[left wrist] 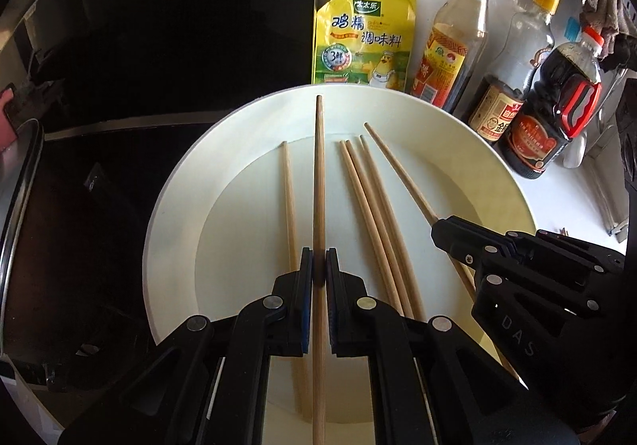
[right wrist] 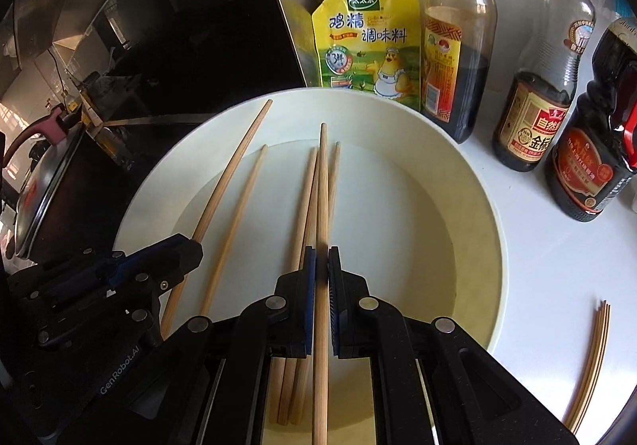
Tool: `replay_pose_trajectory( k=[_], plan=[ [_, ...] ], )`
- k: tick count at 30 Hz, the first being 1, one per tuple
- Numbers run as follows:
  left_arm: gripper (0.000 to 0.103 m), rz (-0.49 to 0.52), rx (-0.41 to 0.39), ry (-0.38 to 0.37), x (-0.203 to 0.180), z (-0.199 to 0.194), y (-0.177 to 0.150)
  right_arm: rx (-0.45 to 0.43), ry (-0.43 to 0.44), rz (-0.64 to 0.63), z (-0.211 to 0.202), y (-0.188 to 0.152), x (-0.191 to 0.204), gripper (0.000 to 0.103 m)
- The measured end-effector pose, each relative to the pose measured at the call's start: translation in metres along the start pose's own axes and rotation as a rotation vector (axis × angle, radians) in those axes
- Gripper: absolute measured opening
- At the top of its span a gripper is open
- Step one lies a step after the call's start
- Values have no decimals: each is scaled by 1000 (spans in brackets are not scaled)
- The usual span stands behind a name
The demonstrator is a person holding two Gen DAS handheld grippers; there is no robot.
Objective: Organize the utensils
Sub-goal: 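Carry the right tool's chopstick into the white bowl and open it while the left tool does the same, then withdraw both open tools from the bowl back over the chopstick row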
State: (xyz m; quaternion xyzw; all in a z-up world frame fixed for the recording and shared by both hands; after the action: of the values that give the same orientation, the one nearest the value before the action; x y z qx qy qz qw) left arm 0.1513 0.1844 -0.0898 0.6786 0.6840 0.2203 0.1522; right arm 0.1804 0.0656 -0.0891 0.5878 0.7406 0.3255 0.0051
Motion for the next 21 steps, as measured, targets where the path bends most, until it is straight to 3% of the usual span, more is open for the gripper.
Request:
replay_pose_trajectory(
  k=[14,16,18,20,21],
  plan=[
    [10,-26,64,22,9,17,-3,32,-20,47,18,-3,-9,7],
    [21,-40,58,31,13,14,-2,18,-23,44,13,-2,-9,18],
    [32,-53,43,41,18,9,-1,-2,-30,42,5,-2,-9,21],
    [53,-69,30,51,22,2,-1,-18,-28,47,-1,-3,-9,22],
    [68,-79,18,57,24,-1,-1,-27,-31,47,-5,-5,-9,23]
  ],
)
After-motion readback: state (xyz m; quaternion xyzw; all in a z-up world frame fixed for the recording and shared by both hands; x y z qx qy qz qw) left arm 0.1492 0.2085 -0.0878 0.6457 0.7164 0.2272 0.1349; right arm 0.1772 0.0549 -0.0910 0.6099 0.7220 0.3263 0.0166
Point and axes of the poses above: each gripper's, at about its wrist camera, not at the fingertips, and z roughly the way its jaws point, x to its left, y to its top, the point moved 2 cm from there along z, roughly the way its jaws point, and after that the axes turned 9 degrees about y, right-handed, at the moved point
